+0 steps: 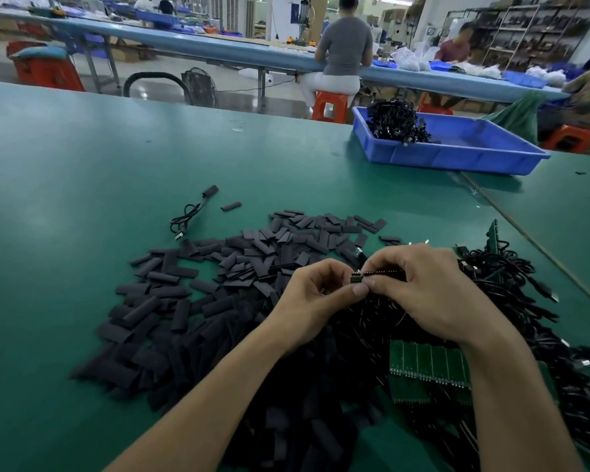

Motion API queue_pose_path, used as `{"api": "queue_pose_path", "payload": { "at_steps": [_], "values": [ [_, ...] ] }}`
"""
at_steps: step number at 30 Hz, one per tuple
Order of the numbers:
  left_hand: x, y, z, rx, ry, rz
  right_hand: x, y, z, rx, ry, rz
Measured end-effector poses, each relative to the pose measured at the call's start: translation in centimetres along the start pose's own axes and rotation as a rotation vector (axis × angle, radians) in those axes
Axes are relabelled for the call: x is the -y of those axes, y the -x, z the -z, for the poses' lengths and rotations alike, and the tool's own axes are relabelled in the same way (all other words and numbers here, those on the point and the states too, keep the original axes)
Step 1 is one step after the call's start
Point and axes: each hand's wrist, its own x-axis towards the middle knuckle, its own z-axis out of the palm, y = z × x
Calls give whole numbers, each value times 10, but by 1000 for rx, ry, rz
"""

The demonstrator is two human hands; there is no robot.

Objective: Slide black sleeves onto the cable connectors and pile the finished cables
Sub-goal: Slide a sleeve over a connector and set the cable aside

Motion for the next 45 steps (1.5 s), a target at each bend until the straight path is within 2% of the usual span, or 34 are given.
{"api": "queue_pose_path", "payload": {
  "at_steps": [12, 17, 19, 21, 23, 24, 26, 29, 32, 34, 38, 42, 45],
  "values": [
    [-2, -6, 6, 92, 117, 122, -25, -9, 1, 123, -275, 64],
    [-10, -9, 1, 152, 215, 160, -23, -5, 5, 78, -379, 16],
    [-17, -10, 2, 59, 223, 119, -19, -4, 3, -15, -299, -57],
    [-26, -11, 7, -94, 334, 54, -12, -1, 1, -114, -160, -117],
    [-38, -10, 17, -228, 491, -45, 4, 5, 3, -148, 18, -161],
    [-45, -9, 24, -289, 485, -109, 14, 8, 4, -130, 108, -176],
    [-59, -7, 37, -404, 296, -241, 31, 13, 8, -31, 263, -182],
    [-76, -2, 55, -495, -117, -464, 60, 20, 5, 140, 430, -143],
    [-82, 3, 67, -506, -543, -576, 80, 18, -20, 110, 387, 61],
    [-80, 11, 73, -465, -736, -537, 84, 13, -46, 124, 364, 120],
    [-66, 25, 80, -308, -944, -336, 69, 5, -88, 217, 353, 4],
    [-50, 32, 82, -146, -1025, -164, 50, 3, -100, 107, 250, -71],
    [-37, 34, 76, -152, -1052, -84, 41, 6, -102, -24, 128, -60]
  ]
}}
